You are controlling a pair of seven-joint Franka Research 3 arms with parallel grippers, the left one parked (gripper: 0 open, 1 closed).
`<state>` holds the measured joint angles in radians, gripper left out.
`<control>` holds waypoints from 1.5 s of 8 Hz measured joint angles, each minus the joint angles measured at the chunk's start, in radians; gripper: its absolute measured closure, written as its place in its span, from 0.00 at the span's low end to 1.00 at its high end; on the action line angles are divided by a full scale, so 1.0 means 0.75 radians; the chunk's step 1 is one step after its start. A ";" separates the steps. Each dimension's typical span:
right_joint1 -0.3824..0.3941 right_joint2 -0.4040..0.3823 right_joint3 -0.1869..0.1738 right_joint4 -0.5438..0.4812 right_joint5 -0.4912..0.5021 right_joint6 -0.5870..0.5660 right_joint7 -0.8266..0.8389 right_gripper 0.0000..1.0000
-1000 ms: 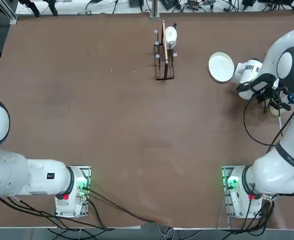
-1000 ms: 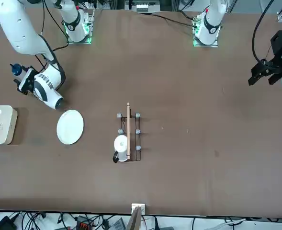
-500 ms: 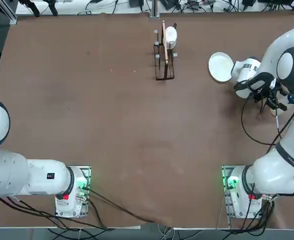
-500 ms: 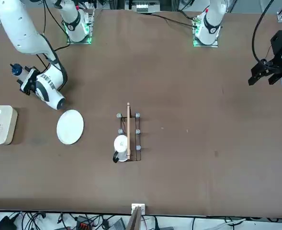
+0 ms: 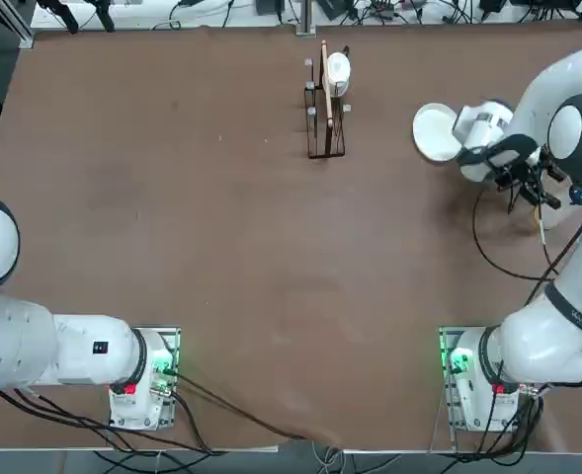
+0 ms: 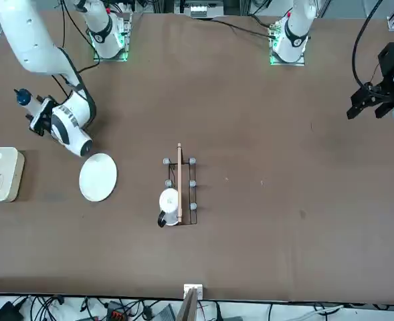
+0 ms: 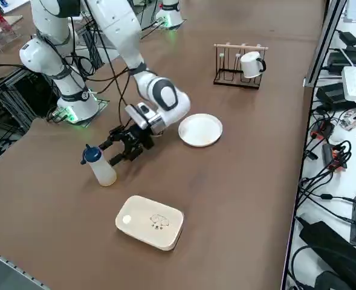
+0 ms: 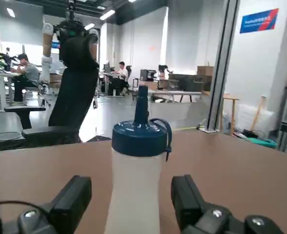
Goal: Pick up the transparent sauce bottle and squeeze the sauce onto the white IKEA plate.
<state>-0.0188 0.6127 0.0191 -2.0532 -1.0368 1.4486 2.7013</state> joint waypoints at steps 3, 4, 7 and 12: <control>0.013 -0.015 0.128 0.313 0.248 -0.052 -0.309 0.00; 0.015 -0.015 0.161 0.423 0.351 -0.055 -0.501 0.00; 0.012 -0.020 0.183 0.711 0.655 -0.061 -1.131 0.00; -0.015 -0.033 0.180 0.952 1.004 -0.042 -2.100 0.00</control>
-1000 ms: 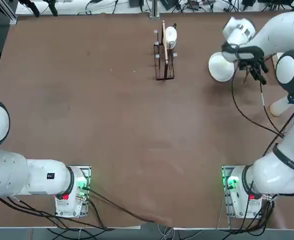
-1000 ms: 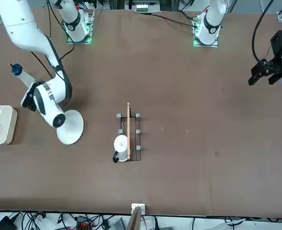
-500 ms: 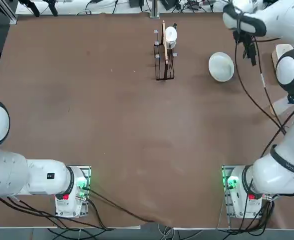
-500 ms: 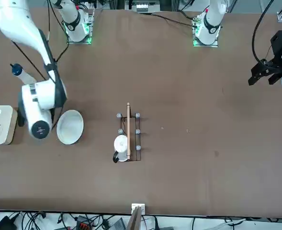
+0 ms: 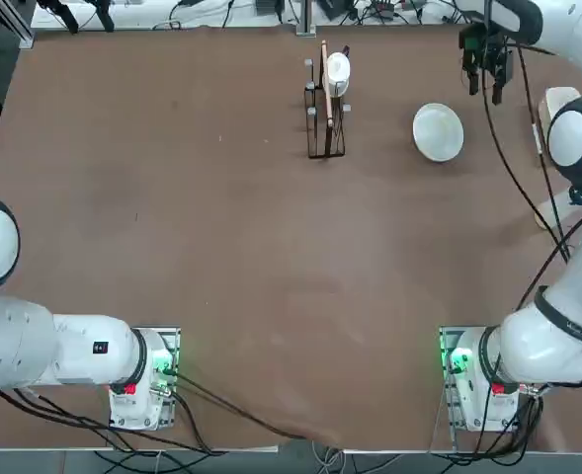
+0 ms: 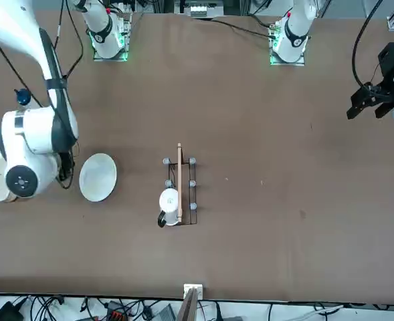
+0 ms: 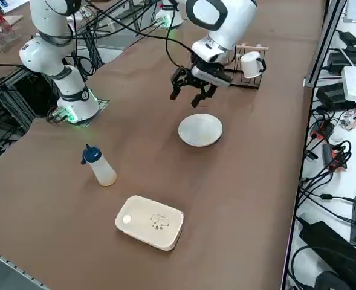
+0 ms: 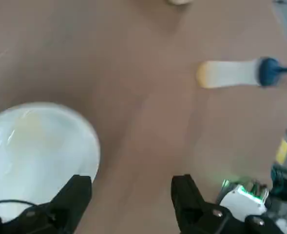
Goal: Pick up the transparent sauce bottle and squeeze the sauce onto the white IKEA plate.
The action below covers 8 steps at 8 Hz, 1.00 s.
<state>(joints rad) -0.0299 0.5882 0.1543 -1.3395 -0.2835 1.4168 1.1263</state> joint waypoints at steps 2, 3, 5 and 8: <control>-0.014 -0.079 -0.045 0.006 0.257 0.066 -0.309 0.00; -0.015 -0.142 -0.101 -0.007 0.366 0.070 -0.495 0.00; -0.013 -0.301 -0.172 -0.097 0.434 0.062 -0.877 0.00; 0.027 -0.581 -0.180 -0.209 0.436 0.084 -1.289 0.00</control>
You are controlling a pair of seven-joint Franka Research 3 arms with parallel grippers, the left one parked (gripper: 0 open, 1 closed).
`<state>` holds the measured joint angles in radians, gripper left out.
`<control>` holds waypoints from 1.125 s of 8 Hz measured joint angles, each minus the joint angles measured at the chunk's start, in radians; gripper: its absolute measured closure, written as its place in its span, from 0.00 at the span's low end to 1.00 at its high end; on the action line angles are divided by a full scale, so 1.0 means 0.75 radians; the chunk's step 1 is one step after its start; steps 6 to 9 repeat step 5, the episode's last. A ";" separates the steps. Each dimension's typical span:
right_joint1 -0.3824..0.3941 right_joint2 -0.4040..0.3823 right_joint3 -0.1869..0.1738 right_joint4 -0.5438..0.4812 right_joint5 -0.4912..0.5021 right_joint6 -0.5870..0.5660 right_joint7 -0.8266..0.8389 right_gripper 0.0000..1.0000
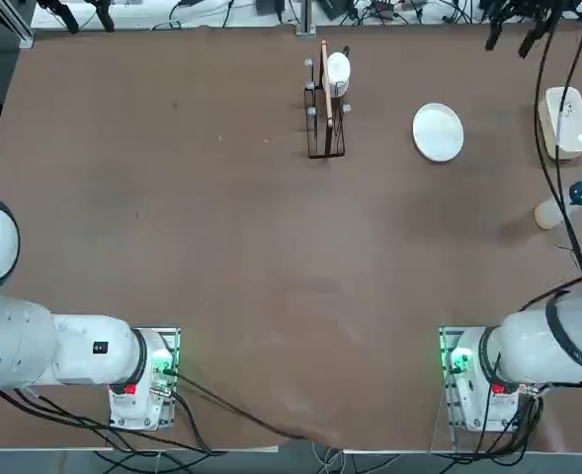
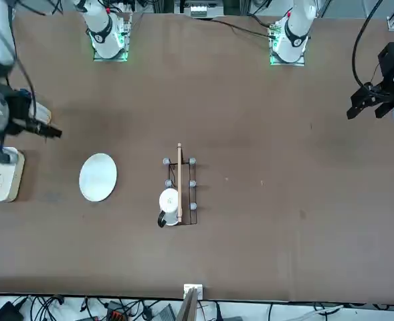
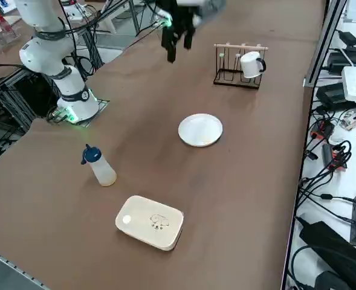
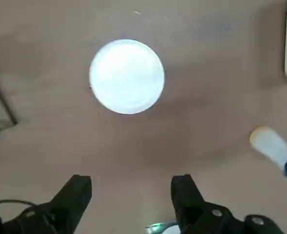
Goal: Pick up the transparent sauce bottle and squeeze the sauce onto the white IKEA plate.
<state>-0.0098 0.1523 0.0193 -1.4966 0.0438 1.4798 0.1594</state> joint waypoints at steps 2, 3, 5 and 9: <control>0.026 -0.162 0.000 -0.043 -0.013 0.001 -0.189 0.00; 0.028 -0.207 0.000 -0.078 -0.049 0.010 -0.210 0.00; 0.028 -0.229 -0.001 -0.143 -0.092 0.057 -0.213 0.00; 0.028 -0.229 -0.001 -0.143 -0.092 0.057 -0.213 0.00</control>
